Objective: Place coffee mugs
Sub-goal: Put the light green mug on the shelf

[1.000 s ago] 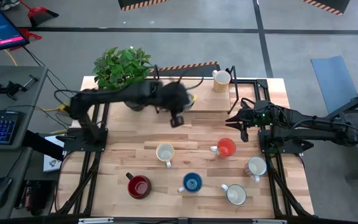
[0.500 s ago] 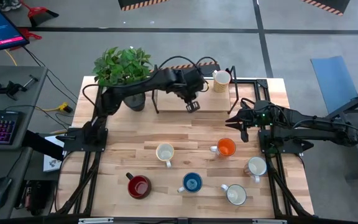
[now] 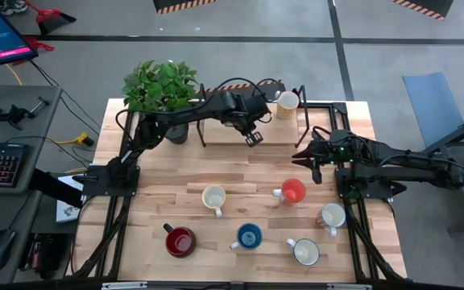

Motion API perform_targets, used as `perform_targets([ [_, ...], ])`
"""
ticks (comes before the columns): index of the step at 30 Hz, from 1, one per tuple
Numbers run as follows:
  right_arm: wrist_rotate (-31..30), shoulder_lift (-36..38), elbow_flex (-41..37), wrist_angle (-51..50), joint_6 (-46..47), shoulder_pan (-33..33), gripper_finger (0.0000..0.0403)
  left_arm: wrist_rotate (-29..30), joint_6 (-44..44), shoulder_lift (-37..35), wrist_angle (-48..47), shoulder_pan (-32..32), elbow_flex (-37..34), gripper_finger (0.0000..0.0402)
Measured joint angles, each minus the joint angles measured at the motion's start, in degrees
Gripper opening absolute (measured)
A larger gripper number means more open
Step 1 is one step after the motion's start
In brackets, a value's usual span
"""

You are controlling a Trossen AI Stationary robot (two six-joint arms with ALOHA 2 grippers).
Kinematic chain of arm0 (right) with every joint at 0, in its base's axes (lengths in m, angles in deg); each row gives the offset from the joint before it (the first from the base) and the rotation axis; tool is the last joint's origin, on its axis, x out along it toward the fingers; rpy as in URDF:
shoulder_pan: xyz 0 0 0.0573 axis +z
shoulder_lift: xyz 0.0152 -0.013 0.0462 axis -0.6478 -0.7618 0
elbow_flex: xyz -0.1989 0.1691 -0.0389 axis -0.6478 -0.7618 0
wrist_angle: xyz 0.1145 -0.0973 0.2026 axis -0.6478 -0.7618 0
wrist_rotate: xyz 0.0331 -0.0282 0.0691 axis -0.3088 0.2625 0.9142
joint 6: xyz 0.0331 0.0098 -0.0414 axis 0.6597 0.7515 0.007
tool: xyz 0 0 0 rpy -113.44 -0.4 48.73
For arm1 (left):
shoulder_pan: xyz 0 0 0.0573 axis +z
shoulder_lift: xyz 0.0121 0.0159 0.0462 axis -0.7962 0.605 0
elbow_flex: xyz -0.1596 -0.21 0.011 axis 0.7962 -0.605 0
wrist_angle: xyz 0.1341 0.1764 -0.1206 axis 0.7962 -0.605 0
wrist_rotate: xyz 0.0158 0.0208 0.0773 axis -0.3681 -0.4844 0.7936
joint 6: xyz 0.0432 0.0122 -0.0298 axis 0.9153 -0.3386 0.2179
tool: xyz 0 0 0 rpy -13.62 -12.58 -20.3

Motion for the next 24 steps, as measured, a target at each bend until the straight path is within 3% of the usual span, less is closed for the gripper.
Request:
perform_targets([
  [24, 0.04, 0.00, 0.00, 0.49, -0.09, 0.00, 0.0066, -2.38, -1.34, 4.60, 1.47, -0.56, -0.37, 0.0005],
])
